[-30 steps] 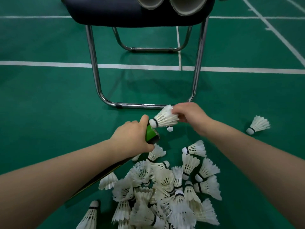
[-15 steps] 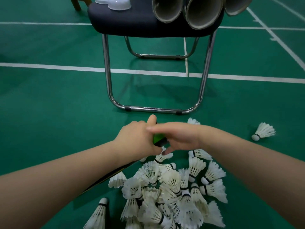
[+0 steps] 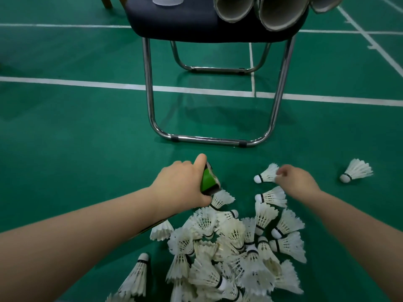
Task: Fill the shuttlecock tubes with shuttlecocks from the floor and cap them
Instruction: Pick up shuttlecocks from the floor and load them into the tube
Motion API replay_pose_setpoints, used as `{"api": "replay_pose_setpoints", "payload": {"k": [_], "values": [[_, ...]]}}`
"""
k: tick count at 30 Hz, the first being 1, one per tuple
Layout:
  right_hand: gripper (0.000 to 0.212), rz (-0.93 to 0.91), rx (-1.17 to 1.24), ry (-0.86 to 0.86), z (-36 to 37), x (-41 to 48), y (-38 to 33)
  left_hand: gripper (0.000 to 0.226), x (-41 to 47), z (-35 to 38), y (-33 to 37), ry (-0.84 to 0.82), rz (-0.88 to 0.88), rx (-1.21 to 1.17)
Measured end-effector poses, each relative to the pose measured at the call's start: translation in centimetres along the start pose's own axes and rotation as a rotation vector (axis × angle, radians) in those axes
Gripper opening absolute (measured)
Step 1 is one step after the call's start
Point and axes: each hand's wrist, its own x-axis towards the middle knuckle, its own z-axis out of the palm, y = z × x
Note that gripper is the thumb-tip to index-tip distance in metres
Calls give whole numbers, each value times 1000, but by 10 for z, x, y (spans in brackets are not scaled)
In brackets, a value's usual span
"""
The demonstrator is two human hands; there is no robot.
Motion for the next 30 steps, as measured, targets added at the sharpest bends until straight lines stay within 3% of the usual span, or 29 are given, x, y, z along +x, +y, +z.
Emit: {"api": "replay_pose_setpoints", "payload": {"k": [3,6,13,18,23,27,30], "values": [[47,186,-20,-32,17,-3,40,61,2,10,13,-10,9,-22],[59,243,85,-104,21,-5,44,62,4,20,29,-25,19,-45],[51,209,250,-178,33,3,26,64,16,34,53,-52,38,-47],[52,189,221,-254,44,7,27,64,19,43,60,-51,46,1],[31,183,495,-62,46,10,29,64,24,50,68,-51,37,-13],[15,6,852,25,1,3,11,64,24,53,72,-59,18,-49],[17,-183,872,-18,-23,-13,-1,61,24,52,71,-52,-2,-78]]}}
